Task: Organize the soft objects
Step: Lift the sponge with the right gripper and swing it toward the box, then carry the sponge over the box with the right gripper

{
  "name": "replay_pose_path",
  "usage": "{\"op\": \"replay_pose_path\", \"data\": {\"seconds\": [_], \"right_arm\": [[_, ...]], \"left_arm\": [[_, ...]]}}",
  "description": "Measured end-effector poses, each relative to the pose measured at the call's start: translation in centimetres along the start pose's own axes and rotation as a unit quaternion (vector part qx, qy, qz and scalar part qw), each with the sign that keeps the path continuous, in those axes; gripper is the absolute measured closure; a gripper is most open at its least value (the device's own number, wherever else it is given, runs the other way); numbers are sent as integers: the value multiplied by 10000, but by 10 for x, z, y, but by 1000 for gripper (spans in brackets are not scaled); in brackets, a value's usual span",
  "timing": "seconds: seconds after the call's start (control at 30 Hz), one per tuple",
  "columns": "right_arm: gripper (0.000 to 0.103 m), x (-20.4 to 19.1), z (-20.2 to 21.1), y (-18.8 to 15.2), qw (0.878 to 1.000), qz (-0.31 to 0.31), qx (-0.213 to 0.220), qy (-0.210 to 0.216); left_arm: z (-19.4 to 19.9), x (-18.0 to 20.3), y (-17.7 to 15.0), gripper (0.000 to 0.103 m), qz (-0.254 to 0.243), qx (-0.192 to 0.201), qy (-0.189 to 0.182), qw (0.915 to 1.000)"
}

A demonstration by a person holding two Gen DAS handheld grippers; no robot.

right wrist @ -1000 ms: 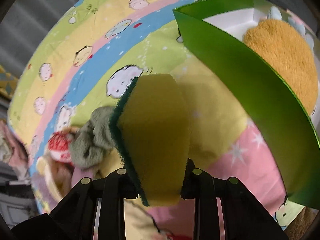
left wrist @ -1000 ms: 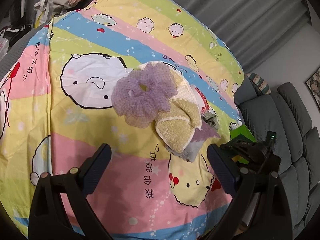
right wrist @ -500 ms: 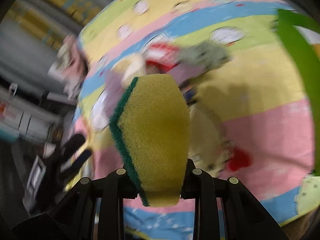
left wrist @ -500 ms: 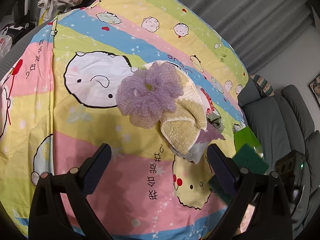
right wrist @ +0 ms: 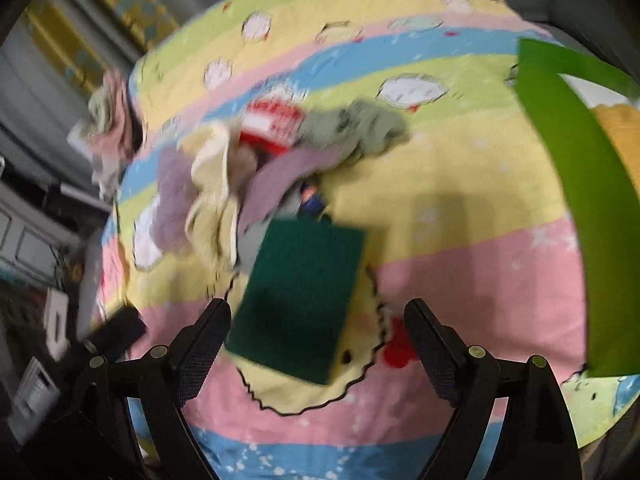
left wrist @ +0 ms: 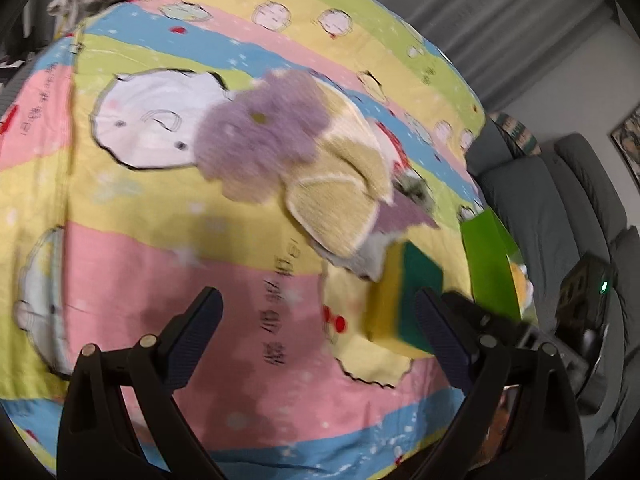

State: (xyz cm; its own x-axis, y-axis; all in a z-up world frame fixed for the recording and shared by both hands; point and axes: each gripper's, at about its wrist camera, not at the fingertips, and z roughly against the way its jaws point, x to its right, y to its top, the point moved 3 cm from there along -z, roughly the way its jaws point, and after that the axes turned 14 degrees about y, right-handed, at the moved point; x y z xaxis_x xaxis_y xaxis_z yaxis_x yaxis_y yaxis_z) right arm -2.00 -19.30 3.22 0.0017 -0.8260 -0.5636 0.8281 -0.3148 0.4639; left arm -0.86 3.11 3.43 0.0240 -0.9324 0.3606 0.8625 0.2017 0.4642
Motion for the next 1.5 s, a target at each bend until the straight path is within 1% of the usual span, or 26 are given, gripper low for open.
{"op": "replay_pose_path", "data": {"seconds": [0.07,0.13,0.2,0.23,0.27,0.3,0.37,0.4,0.43,0.47,0.53,0.6,0.73,0.8,0.93,0.97,1.07,1.2,1.23,1.3,1.4,1.5], "right_arm": [[14,4,6,1,9997,-115,130,146],[14,9,6,3,9992,-165,138,330],[14,9,0,4,9988,-178,112,439],[16,10,-4,4,9986,-192,93,485],[22,11,-7,4,9983,-227,72,528],[26,13,-10,2,9977,-293,47,602],[39,16,-17,-2,9967,-368,-62,722],[42,18,-21,-3,9962,-402,-142,761],[46,19,-24,-5,9958,-415,-178,792],[47,20,-27,-6,9953,-428,-198,845],[48,21,-32,-7,9950,-449,-215,864],[49,23,-32,-6,9941,-516,-214,930],[49,27,-24,-5,9907,-657,-95,1187],[49,23,-15,-3,9907,-578,24,1236],[49,15,12,7,9901,-413,436,1271],[49,13,20,12,9897,-372,505,1287],[49,4,52,25,9869,-235,863,1343],[49,-6,91,47,9848,47,1278,1179],[49,-8,102,51,9834,117,1412,1130],[49,0,120,51,9801,108,1662,1080],[49,21,136,45,9756,-14,1930,1044],[49,48,148,44,9707,-454,2091,1089]], "left_arm": [[-5,9,-5,7,-94,-74,-94,9999],[-9,21,-11,7,-242,-99,-145,9996],[-14,36,-18,9,-529,-88,-166,9984],[-17,43,-21,12,-677,-66,-140,9976],[-19,47,-23,17,-751,-57,-105,9971],[-23,53,-26,19,-866,-54,-62,9962],[-30,62,-32,31,-1044,-91,-87,9945],[-33,65,-34,34,-1079,-120,-105,9940],[-38,68,-36,41,-1121,-156,-128,9935],[-42,70,-36,49,-1150,-193,-158,9930],[-47,74,-39,58,-1147,-250,-266,9927],[-51,78,-40,59,-1156,-304,-464,9917],[-45,88,-38,62,-1351,-66,-421,9899],[-38,94,-40,63,-1438,63,-411,9887],[-19,114,-36,63,-1740,491,-446,9825],[-17,119,-34,63,-1774,537,-456,9816],[3,135,-25,63,-1807,837,-616,9780],[30,166,-11,62,-2039,1250,-668,9687],[36,175,-8,62,-2074,1347,-733,9662],[43,189,-5,62,-2115,1436,-864,9629],[39,211,-10,62,-2268,1375,-1048,9585],[29,234,-22,62,-2579,1404,-1103,9495]]}}
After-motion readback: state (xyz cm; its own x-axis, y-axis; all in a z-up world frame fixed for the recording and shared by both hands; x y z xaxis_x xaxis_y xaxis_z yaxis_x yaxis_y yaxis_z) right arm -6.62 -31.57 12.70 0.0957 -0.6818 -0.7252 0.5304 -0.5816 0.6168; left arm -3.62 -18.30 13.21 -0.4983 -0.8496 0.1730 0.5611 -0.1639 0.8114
